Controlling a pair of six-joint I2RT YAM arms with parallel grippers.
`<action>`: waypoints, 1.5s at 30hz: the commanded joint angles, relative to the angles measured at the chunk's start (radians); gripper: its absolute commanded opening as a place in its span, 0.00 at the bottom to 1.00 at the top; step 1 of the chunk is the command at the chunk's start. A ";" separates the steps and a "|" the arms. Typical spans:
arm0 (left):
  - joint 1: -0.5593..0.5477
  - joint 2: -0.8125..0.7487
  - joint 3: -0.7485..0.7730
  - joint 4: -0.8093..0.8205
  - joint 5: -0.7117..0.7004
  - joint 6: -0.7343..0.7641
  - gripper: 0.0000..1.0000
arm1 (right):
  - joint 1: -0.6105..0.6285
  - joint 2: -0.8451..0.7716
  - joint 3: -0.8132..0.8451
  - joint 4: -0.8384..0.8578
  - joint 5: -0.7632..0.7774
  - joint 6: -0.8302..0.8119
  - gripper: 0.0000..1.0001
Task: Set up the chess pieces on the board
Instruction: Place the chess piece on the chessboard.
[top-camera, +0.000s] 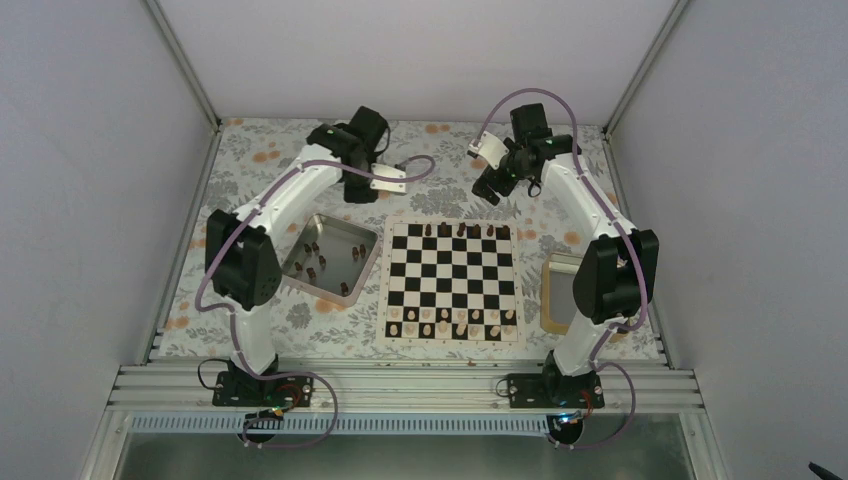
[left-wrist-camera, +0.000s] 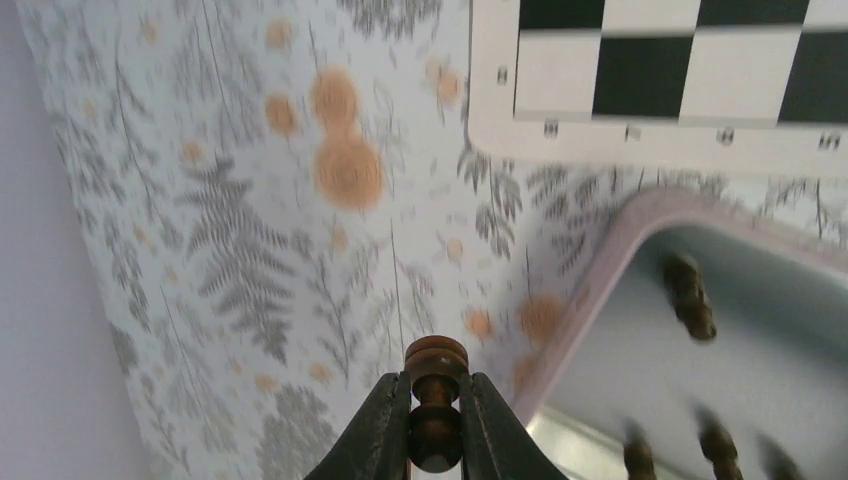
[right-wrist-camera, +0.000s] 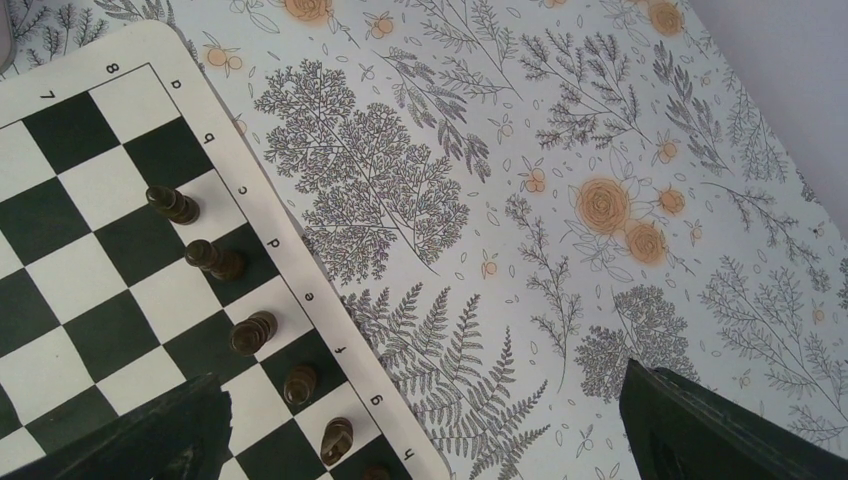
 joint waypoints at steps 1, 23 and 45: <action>-0.054 0.106 0.087 -0.034 0.044 0.016 0.13 | -0.012 0.004 0.010 0.002 0.011 0.015 1.00; -0.141 0.396 0.316 -0.147 0.152 0.034 0.13 | -0.078 0.042 0.037 0.006 0.047 0.055 1.00; -0.177 0.331 0.099 -0.049 0.116 0.010 0.14 | -0.079 0.040 0.034 -0.003 0.033 0.047 1.00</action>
